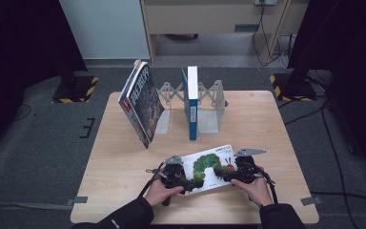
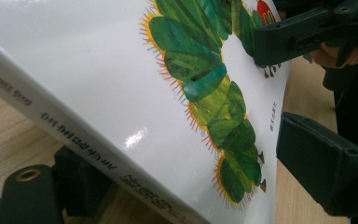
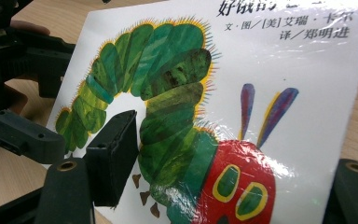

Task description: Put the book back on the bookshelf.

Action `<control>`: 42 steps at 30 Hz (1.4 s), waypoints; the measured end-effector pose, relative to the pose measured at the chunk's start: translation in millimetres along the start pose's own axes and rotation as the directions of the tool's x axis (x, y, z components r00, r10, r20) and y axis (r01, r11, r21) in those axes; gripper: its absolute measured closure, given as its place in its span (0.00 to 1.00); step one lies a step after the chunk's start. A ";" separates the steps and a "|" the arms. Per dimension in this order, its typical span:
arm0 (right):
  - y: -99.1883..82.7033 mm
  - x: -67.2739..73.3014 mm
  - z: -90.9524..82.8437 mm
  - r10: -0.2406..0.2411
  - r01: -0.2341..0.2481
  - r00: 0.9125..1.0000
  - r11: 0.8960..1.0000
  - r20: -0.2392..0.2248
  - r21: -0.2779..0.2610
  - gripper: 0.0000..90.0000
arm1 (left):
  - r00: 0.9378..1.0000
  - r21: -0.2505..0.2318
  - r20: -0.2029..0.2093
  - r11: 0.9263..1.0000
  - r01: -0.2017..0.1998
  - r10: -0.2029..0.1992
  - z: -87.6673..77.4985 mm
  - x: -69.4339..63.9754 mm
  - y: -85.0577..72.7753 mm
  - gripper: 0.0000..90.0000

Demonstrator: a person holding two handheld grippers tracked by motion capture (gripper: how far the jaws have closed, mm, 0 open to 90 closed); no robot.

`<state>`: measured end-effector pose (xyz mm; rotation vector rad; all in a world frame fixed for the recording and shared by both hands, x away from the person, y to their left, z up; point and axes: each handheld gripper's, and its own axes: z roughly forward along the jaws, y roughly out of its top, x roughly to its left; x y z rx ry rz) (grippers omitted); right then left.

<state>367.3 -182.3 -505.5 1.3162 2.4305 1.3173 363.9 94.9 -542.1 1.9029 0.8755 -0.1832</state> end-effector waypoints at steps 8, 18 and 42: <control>0.4 1.6 -0.2 -0.007 0.007 1.000 1.000 0.003 0.008 0.34 | 0.999 -0.012 -0.034 1.000 0.017 -0.017 -1.8 0.2 -1.0 0.27; 2.7 -1.2 -5.0 0.002 0.000 0.999 1.000 0.051 -0.028 0.29 | 0.999 -0.003 -0.046 1.000 0.016 -0.016 -3.0 -0.2 -1.6 0.36; -3.3 -11.9 -3.3 0.037 -0.037 0.994 0.999 0.101 0.003 0.33 | 1.000 0.009 -0.017 1.000 0.021 -0.020 -2.6 0.1 -2.6 0.44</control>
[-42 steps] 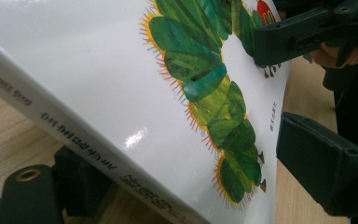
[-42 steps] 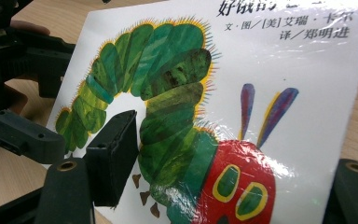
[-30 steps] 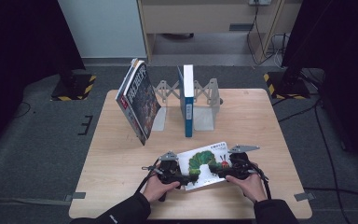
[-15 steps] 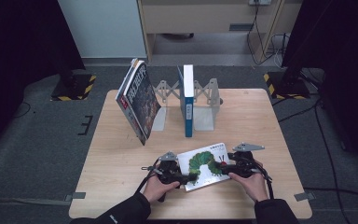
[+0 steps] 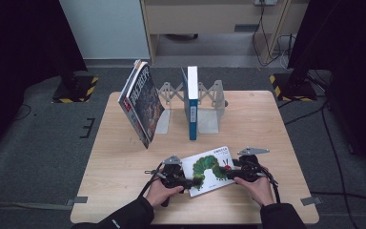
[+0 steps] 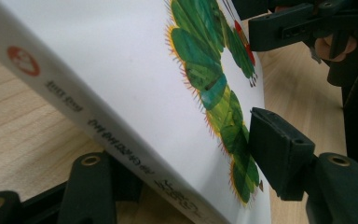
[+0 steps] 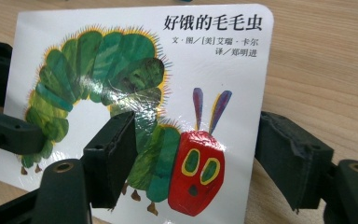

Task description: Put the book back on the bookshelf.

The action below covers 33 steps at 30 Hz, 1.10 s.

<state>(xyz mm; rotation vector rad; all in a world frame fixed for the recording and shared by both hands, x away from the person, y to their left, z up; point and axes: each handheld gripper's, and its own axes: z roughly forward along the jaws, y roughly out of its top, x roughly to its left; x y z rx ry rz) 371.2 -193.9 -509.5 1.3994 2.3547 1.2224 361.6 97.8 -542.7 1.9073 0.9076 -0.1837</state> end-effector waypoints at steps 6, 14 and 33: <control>-0.1 0.2 -0.8 -0.005 0.005 1.000 1.000 0.001 -0.003 0.35 | 1.000 -0.004 -0.006 1.000 -0.013 0.013 -0.5 -1.6 -0.4 0.45; 1.7 0.6 -5.5 -0.010 0.010 1.000 0.999 -0.003 -0.046 0.37 | 1.000 -0.022 0.011 1.000 -0.015 0.016 -4.8 -4.1 2.1 0.54; 5.8 4.6 -13.3 -0.025 0.020 0.999 0.988 -0.036 -0.152 0.43 | 0.996 -0.021 0.041 0.997 -0.080 0.081 -3.9 -24.9 5.6 0.77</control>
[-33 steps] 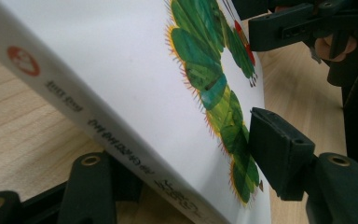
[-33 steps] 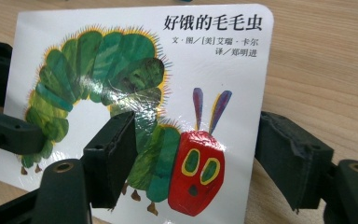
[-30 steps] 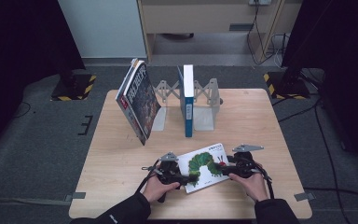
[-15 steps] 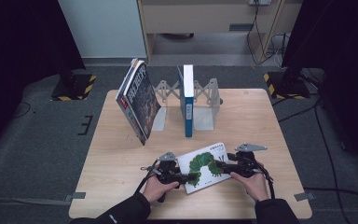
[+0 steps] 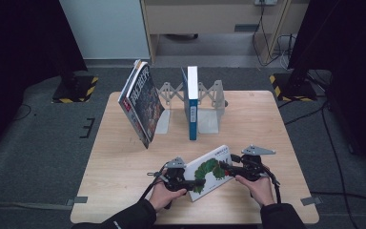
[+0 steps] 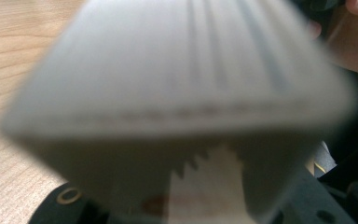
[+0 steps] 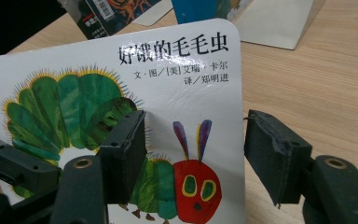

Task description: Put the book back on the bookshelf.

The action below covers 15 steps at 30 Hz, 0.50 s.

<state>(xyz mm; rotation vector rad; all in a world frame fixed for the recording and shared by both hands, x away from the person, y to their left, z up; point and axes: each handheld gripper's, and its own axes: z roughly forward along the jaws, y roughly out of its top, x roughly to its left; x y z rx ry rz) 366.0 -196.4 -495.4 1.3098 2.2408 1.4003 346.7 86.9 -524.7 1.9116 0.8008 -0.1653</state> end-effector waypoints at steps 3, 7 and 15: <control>0.2 -0.9 -0.2 0.004 -0.004 1.000 1.000 -0.010 -0.004 0.41 | 1.000 0.003 -0.003 1.000 -0.001 0.001 -0.8 -1.0 0.7 0.78; 0.4 -1.2 -0.5 0.006 -0.006 1.000 1.000 -0.021 -0.005 0.35 | 1.000 0.009 -0.010 1.000 -0.001 0.001 -3.6 -2.2 3.5 0.82; 0.9 -10.6 -7.8 0.016 -0.015 0.999 0.999 0.037 -0.035 0.28 | 1.000 0.002 -0.018 1.000 0.017 -0.017 -9.1 -2.2 8.1 0.83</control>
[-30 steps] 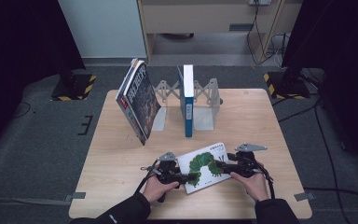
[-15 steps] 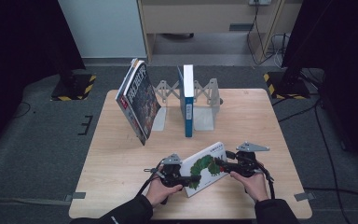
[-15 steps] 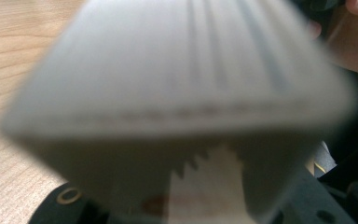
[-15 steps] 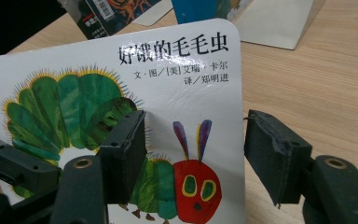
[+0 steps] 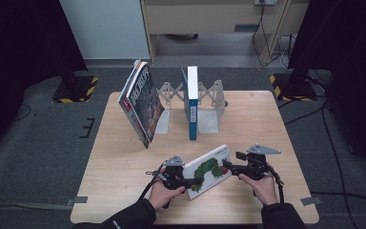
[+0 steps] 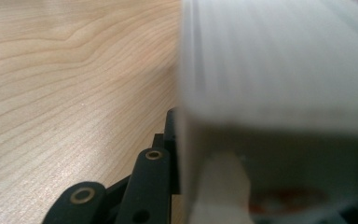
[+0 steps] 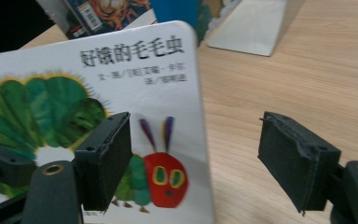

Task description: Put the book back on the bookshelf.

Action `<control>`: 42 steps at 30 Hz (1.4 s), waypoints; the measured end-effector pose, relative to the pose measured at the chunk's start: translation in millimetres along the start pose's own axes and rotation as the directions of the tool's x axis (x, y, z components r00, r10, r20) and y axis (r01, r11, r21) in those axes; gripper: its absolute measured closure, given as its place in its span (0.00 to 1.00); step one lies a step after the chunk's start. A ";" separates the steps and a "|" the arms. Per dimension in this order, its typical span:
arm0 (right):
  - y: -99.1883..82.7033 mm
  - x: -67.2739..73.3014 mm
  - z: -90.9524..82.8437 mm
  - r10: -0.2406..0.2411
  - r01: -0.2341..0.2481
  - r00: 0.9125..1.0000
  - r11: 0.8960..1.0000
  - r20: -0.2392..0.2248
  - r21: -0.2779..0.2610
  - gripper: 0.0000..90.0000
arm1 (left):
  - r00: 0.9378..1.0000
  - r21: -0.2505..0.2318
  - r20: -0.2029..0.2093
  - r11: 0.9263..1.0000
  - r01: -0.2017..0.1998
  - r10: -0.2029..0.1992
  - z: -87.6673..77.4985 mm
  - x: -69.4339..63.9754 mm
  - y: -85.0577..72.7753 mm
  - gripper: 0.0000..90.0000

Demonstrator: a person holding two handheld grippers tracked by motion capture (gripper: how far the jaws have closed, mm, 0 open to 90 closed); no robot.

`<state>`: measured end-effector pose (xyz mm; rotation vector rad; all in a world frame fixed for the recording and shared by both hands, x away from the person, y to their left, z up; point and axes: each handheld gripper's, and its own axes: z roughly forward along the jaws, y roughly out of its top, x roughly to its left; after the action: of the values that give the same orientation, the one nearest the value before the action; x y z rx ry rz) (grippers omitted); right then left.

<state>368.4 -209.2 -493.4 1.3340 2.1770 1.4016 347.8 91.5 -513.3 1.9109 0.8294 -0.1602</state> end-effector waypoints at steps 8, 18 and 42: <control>-4.3 -8.7 -0.3 -0.031 0.025 0.995 0.998 0.099 0.060 0.22 | 1.000 -0.012 -0.016 1.000 0.005 -0.005 -9.4 -2.4 9.1 0.83; -8.6 -21.9 -4.7 -0.064 0.037 0.973 0.992 0.224 0.120 0.18 | 0.999 -0.045 -0.043 0.999 0.014 -0.016 -25.8 -3.6 24.0 0.83; -22.7 -49.2 -11.5 -0.113 0.035 0.934 0.973 0.339 0.228 0.10 | 0.973 -0.213 -0.231 0.976 -0.045 -0.005 -43.6 -4.8 74.8 0.83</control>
<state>376.1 -257.8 -519.0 1.4279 2.1527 0.8344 379.3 106.4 -433.9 1.7507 0.9412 0.1634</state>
